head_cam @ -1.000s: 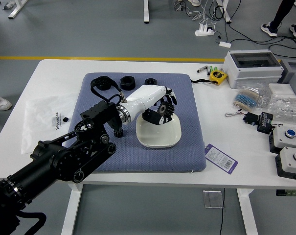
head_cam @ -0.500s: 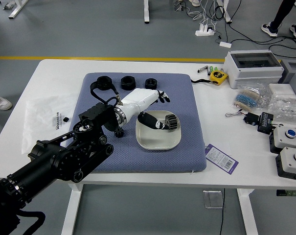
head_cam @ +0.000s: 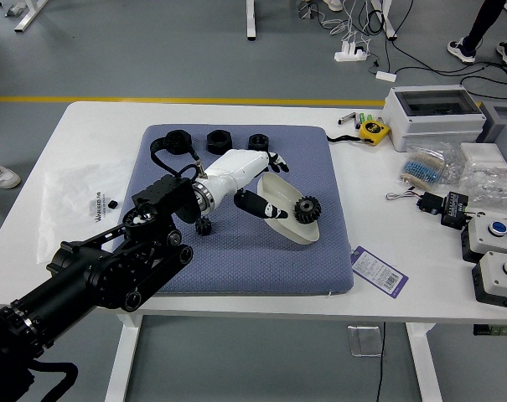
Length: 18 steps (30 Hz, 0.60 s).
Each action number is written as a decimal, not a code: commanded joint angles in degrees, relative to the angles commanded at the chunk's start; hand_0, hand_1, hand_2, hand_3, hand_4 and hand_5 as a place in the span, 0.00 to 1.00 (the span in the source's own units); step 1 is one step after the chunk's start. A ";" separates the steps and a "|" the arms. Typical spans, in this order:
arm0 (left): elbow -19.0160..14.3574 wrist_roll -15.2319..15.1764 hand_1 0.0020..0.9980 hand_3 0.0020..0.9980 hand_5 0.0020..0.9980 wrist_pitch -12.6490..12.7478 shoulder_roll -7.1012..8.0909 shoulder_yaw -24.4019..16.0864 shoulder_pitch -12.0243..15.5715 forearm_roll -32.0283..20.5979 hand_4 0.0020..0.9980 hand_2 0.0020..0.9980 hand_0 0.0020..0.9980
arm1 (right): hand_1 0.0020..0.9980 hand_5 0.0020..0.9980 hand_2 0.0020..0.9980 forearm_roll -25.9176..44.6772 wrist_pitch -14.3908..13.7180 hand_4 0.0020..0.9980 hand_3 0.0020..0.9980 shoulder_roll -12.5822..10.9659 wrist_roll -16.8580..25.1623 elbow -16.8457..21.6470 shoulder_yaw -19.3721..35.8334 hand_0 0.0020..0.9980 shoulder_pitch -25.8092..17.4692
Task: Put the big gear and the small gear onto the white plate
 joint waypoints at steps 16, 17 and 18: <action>-5.80 0.89 0.70 0.72 0.24 -2.37 5.09 -9.54 2.23 4.23 1.00 0.74 0.68 | 0.66 0.72 0.74 1.66 0.14 0.81 0.60 0.05 0.56 -0.14 -0.80 0.68 -0.04; -5.98 0.99 0.70 0.72 0.24 -2.79 5.47 -10.30 2.36 4.42 1.00 0.74 0.68 | 0.66 0.72 0.74 1.70 0.15 0.81 0.60 0.05 0.57 -0.15 -0.79 0.68 -0.06; -5.88 1.10 0.70 0.72 0.24 -3.17 5.77 -11.02 2.50 4.62 1.00 0.74 0.68 | 0.66 0.72 0.74 1.74 0.16 0.81 0.60 0.05 0.59 -0.16 -0.82 0.68 -0.08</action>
